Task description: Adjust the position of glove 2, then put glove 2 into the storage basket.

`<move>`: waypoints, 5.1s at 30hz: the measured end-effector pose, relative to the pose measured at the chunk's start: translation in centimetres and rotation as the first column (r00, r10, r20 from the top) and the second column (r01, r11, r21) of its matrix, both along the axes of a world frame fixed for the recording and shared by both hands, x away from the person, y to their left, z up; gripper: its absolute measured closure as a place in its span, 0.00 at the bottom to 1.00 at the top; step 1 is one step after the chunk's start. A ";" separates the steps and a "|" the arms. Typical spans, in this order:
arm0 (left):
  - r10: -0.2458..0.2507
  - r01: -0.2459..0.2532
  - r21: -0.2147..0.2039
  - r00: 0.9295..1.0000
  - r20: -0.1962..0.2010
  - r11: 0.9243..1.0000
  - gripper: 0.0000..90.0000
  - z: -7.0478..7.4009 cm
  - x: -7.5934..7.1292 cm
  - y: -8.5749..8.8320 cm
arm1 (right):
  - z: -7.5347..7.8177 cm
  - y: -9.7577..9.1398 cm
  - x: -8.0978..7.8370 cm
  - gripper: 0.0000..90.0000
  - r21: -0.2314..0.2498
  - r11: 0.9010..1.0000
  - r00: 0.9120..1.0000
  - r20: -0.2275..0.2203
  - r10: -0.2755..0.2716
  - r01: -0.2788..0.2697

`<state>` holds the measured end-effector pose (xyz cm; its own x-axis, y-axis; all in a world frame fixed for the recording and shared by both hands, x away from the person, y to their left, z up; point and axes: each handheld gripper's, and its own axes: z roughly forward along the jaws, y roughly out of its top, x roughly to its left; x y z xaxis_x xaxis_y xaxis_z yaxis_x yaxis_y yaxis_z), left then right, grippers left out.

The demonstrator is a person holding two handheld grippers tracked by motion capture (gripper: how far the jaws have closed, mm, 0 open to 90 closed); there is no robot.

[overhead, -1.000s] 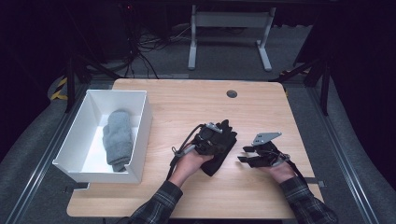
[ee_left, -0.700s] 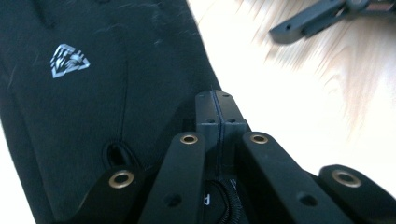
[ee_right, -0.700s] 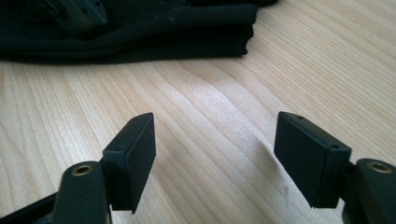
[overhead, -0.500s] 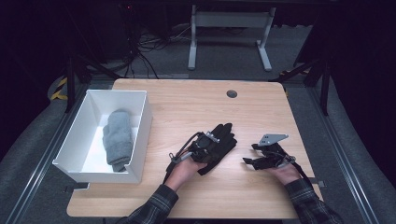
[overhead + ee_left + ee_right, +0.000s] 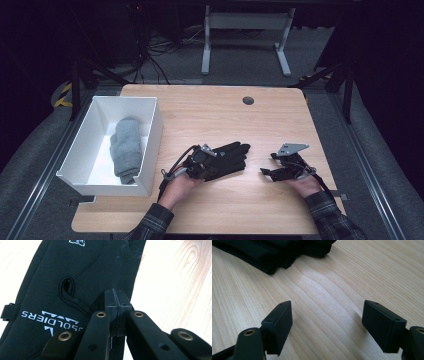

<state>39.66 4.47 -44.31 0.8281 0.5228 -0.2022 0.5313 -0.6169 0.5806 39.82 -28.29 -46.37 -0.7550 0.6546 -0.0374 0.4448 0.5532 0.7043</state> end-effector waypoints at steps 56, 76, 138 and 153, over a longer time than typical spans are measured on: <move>-0.240 0.236 0.059 0.969 0.059 0.970 0.74 -0.5 4.2 -1.1 | -0.5 -0.2 0.1 0.20 0.033 0.999 1.000 0.023 -0.006 0.006; -0.025 0.024 0.030 0.998 0.051 0.999 0.76 5.6 3.7 0.3 | -0.5 -0.2 0.1 0.20 0.035 0.999 1.000 0.022 -0.007 0.006; 0.596 -0.600 0.035 0.799 0.082 0.799 0.75 11.3 3.7 24.1 | -0.5 -0.2 0.1 0.21 0.040 0.999 1.000 0.021 -0.014 0.013; 0.623 -0.623 0.075 0.782 0.026 0.779 0.66 7.2 4.0 24.8 | -0.5 -0.2 0.1 0.21 0.039 0.999 1.000 0.021 -0.014 0.013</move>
<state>43.62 29.26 -37.11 0.3169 0.9379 -0.1409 0.8149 -0.1932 0.5465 39.96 -28.47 -46.90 -0.7454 0.6661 -0.0271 0.4371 0.5190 0.7346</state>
